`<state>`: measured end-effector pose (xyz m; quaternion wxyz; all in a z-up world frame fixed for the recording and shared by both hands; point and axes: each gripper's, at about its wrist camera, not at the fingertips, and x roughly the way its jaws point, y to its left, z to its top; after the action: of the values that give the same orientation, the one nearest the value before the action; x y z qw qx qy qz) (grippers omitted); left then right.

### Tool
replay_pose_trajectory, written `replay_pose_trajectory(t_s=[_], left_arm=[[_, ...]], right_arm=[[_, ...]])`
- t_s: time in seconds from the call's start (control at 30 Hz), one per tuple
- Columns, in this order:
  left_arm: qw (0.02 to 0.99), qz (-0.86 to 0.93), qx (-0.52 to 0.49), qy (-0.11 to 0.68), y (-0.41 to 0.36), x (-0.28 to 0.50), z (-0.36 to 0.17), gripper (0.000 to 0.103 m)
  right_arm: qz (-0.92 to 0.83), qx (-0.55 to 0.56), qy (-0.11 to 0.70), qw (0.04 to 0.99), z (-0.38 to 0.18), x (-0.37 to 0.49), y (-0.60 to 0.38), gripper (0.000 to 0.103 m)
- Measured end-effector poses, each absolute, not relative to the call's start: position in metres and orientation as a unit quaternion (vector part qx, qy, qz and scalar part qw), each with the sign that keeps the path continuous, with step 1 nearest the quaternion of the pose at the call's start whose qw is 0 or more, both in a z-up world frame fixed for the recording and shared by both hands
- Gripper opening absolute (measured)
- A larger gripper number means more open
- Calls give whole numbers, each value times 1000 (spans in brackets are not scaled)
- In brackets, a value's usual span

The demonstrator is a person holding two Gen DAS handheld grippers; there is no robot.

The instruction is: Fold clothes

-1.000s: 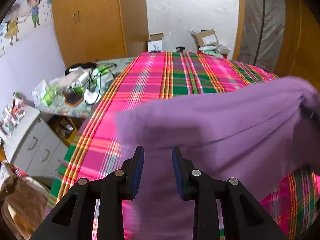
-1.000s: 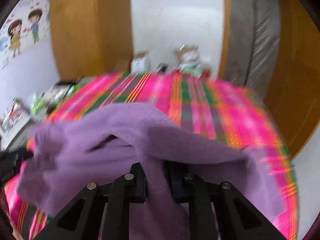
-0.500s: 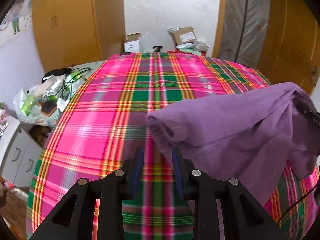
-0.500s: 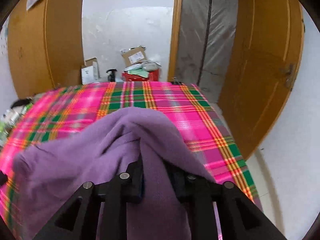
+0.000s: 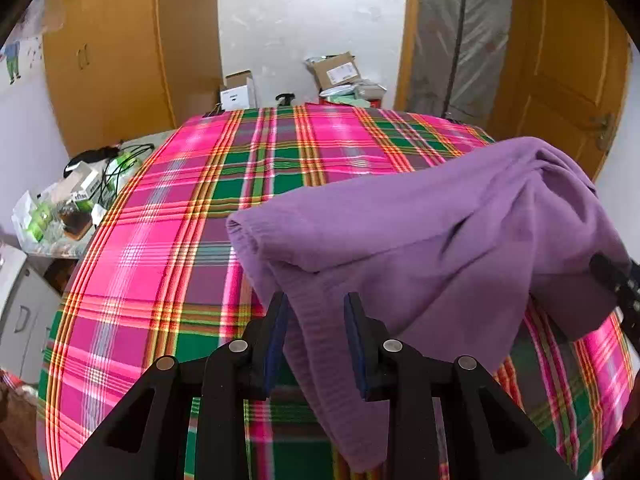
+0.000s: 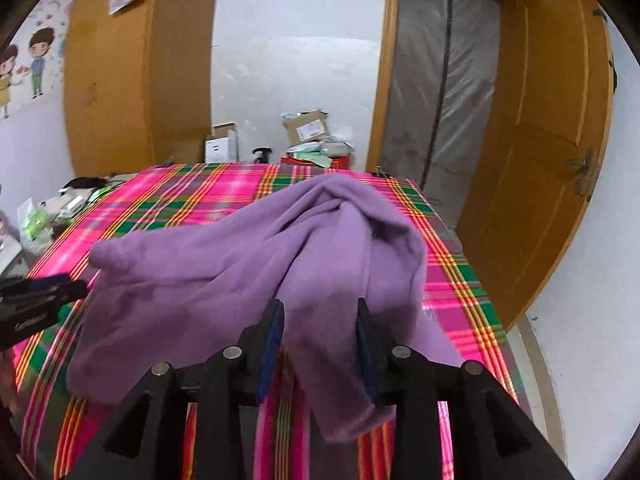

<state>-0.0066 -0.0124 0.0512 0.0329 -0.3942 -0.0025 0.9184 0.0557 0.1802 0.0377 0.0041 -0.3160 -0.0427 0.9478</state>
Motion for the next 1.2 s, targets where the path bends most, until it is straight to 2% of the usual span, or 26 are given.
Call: replay_pose_trajectory(t_s=[0.47,0.57,0.73,0.87,0.9,1.0,1.17,1.2], left_arm=[[42,915,-402,12,-1,3,46,30],[45,913,-405,3,-10,2,43,30],[51,898,-433,-61,-61,-2,30,30],[52,890,-444,-87,-91,-13,25,30],[60,884,-453,-99,-97,-17,23,34],[77,876,-462,-113,-103,-25,18,36],[117,860,-482,-118,-99,-40,10,39],[127,856,-487,-118,-97,-44,8,42]], right_arm=[[937,-347,-20,-22,17,75,183,35],[931,-358,-5,-67,14,71,177,37],[906,-398,20,-146,-3,62,152,37],[902,-379,-38,-205,-1,72,112,37],[899,-375,-50,-220,0,74,103,39],[885,-382,-64,-260,-3,75,74,42],[867,-394,-97,-291,-16,78,36,44],[864,-396,-103,-292,-19,79,32,45]])
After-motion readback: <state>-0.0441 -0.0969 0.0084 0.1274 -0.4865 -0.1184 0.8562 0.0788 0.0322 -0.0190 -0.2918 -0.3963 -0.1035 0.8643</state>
